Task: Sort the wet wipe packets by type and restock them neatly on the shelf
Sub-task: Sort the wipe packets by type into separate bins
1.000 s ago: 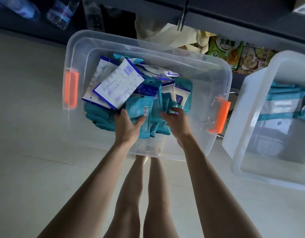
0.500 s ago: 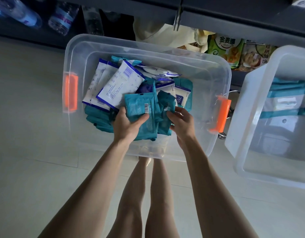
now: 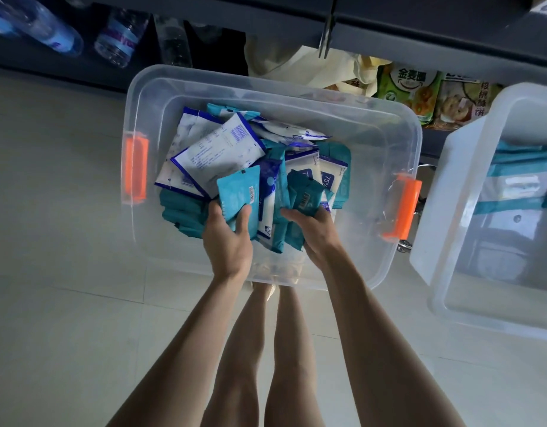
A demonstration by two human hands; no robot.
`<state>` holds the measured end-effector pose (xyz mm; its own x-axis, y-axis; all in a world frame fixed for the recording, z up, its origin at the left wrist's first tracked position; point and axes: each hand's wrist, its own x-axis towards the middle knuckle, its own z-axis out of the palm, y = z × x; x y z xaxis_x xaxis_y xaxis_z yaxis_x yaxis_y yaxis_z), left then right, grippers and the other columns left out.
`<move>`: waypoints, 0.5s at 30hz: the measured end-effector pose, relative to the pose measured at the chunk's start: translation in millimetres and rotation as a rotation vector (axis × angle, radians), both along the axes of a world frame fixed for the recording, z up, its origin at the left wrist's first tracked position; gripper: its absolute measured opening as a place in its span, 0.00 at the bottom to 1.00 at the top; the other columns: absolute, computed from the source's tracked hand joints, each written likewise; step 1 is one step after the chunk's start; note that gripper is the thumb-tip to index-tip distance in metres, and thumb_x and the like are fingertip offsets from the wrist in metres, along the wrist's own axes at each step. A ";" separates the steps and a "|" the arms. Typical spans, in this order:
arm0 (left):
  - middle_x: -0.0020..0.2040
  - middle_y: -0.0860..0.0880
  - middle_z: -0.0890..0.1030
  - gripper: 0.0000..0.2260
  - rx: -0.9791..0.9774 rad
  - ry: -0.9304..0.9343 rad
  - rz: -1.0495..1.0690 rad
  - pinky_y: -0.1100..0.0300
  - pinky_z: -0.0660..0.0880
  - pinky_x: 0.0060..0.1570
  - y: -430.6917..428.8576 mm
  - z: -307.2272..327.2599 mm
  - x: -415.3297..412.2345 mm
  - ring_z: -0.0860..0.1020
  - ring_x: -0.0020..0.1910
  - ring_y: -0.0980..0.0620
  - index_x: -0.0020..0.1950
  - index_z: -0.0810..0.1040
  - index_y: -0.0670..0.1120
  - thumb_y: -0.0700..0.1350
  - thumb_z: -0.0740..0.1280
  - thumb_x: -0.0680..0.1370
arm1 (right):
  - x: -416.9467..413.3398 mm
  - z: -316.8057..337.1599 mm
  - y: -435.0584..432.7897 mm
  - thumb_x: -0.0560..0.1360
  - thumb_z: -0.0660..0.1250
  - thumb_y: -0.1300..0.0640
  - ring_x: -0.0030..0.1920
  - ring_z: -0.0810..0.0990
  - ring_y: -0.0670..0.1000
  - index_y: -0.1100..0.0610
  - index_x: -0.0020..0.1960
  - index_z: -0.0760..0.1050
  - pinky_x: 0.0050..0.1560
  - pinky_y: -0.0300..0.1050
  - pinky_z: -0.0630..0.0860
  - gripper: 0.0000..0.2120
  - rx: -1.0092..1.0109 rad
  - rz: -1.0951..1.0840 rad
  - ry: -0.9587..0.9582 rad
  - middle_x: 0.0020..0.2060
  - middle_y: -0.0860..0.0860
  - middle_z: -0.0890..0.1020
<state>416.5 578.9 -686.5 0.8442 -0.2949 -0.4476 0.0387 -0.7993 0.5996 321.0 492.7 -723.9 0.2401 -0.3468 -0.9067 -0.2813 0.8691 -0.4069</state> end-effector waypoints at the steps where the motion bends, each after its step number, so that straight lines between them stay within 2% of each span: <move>1: 0.59 0.44 0.78 0.14 -0.011 0.040 -0.004 0.62 0.72 0.52 -1.6 -0.2 2.0 0.77 0.56 0.47 0.61 0.73 0.39 0.43 0.67 0.78 | 0.7 -0.3 0.0 0.70 0.72 0.67 0.42 0.84 0.51 0.57 0.47 0.76 0.46 0.48 0.81 0.10 0.027 -0.022 -0.012 0.41 0.51 0.84; 5: 0.56 0.47 0.79 0.15 -0.033 0.215 -0.002 0.72 0.69 0.44 -2.8 -9.5 15.1 0.77 0.53 0.51 0.63 0.73 0.40 0.41 0.67 0.77 | 3.7 0.5 -1.7 0.69 0.73 0.65 0.44 0.84 0.53 0.56 0.46 0.77 0.49 0.50 0.81 0.09 0.116 -0.001 -0.043 0.41 0.51 0.85; 9: 0.46 0.51 0.81 0.08 -0.045 0.329 0.026 0.74 0.71 0.34 -0.8 -11.5 20.0 0.79 0.40 0.57 0.54 0.78 0.42 0.42 0.69 0.76 | 8.6 2.6 -5.1 0.72 0.68 0.67 0.45 0.83 0.55 0.58 0.49 0.75 0.48 0.51 0.81 0.08 0.203 -0.036 -0.118 0.45 0.55 0.83; 12: 0.40 0.56 0.80 0.03 -0.128 0.363 0.084 0.74 0.72 0.34 -1.5 -0.9 19.9 0.77 0.33 0.67 0.48 0.79 0.45 0.40 0.70 0.75 | 3.7 7.2 -5.4 0.73 0.67 0.67 0.42 0.82 0.54 0.56 0.47 0.75 0.44 0.49 0.81 0.08 0.134 -0.030 -0.067 0.42 0.54 0.83; 15: 0.40 0.56 0.82 0.04 -0.198 0.466 0.142 0.67 0.76 0.39 -2.1 10.0 22.5 0.79 0.36 0.64 0.43 0.80 0.49 0.41 0.72 0.74 | -11.4 11.5 -6.4 0.72 0.66 0.69 0.42 0.83 0.51 0.55 0.46 0.75 0.41 0.47 0.81 0.10 0.037 -0.067 -0.031 0.42 0.51 0.83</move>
